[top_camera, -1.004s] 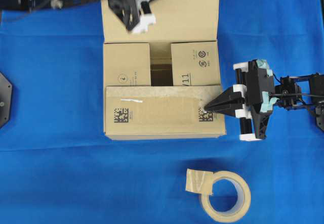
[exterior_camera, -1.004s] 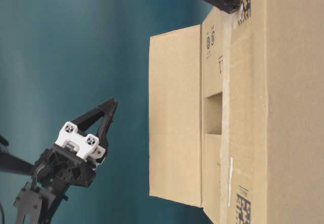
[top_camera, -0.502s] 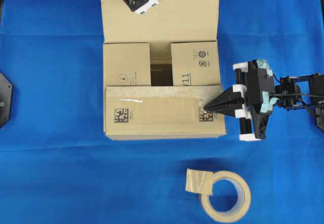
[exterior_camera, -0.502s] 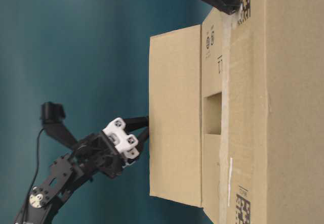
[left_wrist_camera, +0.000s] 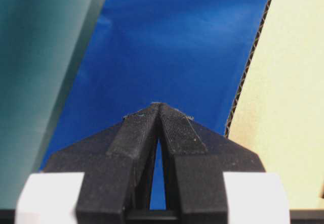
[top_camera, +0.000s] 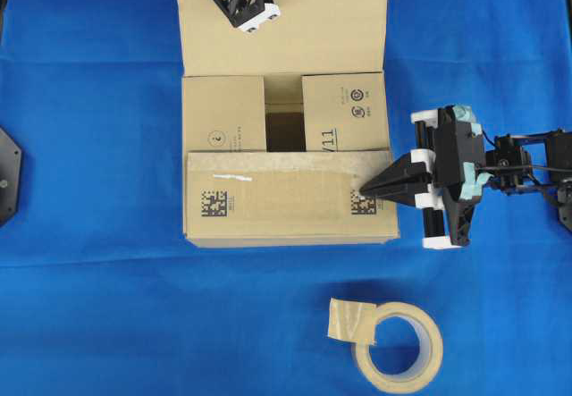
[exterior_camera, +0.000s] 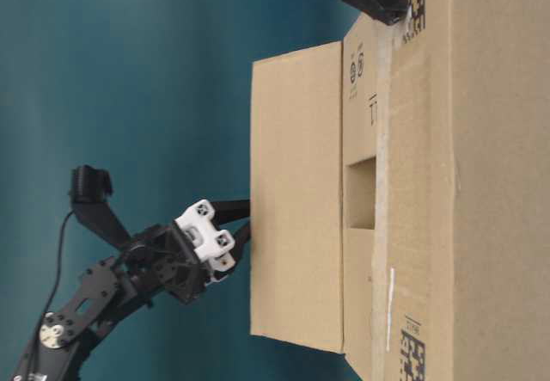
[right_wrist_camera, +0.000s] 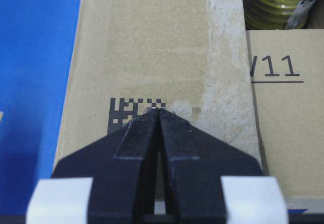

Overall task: Close the cardboard box.
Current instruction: 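Fold the back flap forward over the box with the left gripper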

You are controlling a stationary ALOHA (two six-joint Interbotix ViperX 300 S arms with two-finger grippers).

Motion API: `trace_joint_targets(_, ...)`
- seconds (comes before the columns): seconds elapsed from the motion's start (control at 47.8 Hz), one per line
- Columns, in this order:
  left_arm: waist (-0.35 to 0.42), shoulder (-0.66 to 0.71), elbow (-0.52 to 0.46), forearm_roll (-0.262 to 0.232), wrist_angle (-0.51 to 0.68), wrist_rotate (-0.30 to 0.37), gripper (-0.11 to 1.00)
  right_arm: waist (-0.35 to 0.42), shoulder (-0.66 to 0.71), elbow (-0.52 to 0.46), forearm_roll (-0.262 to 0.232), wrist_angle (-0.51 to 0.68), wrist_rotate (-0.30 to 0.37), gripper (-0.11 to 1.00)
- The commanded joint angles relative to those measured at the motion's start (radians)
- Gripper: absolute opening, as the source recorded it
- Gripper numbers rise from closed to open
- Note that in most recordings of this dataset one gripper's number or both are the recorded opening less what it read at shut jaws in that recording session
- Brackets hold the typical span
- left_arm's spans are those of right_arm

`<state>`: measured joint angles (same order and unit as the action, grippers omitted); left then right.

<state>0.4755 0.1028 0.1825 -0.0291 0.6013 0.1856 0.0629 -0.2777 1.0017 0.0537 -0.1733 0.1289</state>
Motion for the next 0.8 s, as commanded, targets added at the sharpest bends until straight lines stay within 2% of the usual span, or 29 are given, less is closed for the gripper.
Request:
trace_joint_targets(0.0, -0.044, -0.049, -0.021, -0.005, 0.017, -0.006, 0.01, 0.002, -0.003, -0.014, -0.002, -0.009, 0.0, 0.0)
trace_joint_targets(0.335, -0.158, -0.143, 0.04, -0.005, 0.038, -0.041, 0.01, 0.002, -0.003, -0.014, -0.003, -0.009, -0.003, 0.0)
trace_joint_targets(0.481, -0.212, -0.17, 0.091, -0.005, 0.026, -0.089, 0.0, 0.002, -0.005, -0.014, -0.006, -0.009, -0.003, 0.0)
trace_joint_targets(0.607, -0.258, -0.196, 0.144, -0.005, -0.02, -0.147, 0.0, 0.002, -0.008, -0.015, -0.006, -0.009, -0.005, 0.0)
trace_joint_targets(0.774, -0.304, -0.224, 0.256, -0.005, -0.114, -0.189, 0.01, 0.0, -0.017, -0.015, -0.009, -0.009, -0.006, 0.0)
